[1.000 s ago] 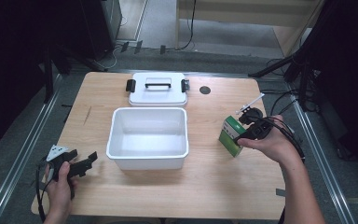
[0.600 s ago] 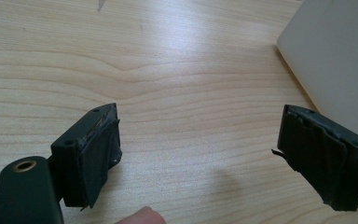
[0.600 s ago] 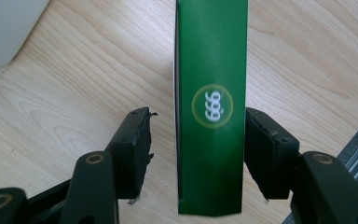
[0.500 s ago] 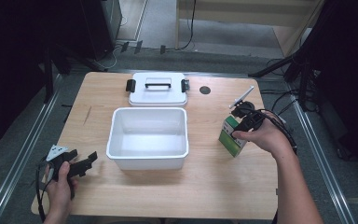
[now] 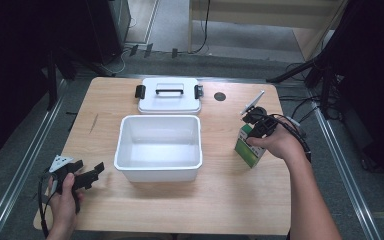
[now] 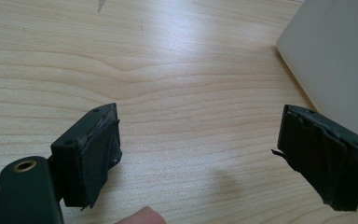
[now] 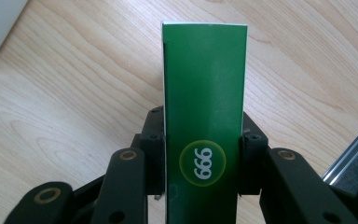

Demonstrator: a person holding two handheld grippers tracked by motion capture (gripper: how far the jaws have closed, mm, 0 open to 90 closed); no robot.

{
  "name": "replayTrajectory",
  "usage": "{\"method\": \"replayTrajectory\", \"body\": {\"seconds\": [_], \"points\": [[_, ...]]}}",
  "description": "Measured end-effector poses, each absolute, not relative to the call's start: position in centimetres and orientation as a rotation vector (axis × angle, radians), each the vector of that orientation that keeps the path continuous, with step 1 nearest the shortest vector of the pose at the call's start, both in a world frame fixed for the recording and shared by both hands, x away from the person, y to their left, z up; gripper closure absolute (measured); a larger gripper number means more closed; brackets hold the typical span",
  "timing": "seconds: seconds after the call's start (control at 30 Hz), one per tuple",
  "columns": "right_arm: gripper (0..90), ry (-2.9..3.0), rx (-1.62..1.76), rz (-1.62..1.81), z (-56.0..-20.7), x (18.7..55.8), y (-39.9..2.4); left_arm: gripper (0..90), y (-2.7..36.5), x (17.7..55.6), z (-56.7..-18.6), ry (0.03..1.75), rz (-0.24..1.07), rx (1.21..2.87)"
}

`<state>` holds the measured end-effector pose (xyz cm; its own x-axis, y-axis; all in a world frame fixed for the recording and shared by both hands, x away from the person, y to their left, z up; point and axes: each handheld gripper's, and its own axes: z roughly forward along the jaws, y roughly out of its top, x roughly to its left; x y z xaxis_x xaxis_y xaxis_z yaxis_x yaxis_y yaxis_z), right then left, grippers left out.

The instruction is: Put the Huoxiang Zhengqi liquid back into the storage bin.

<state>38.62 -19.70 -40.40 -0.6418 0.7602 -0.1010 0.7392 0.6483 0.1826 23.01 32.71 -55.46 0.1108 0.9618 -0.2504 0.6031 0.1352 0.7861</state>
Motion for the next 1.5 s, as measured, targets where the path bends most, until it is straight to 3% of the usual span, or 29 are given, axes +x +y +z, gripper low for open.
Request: {"method": "replayTrajectory", "body": {"seconds": [0.4, 1.5], "points": [[64.2, 2.755, 0.987, 0.198, -39.1, 37.2, -19.0, 13.9, 32.7, 23.0, -55.5, 1.586, 0.548, 1.562], [64.4, 2.888, 0.423, 0.369, -29.2, 33.8, -15.1, 13.9, 32.7, 23.0, -55.5, 1.585, 0.547, 1.559]]}}
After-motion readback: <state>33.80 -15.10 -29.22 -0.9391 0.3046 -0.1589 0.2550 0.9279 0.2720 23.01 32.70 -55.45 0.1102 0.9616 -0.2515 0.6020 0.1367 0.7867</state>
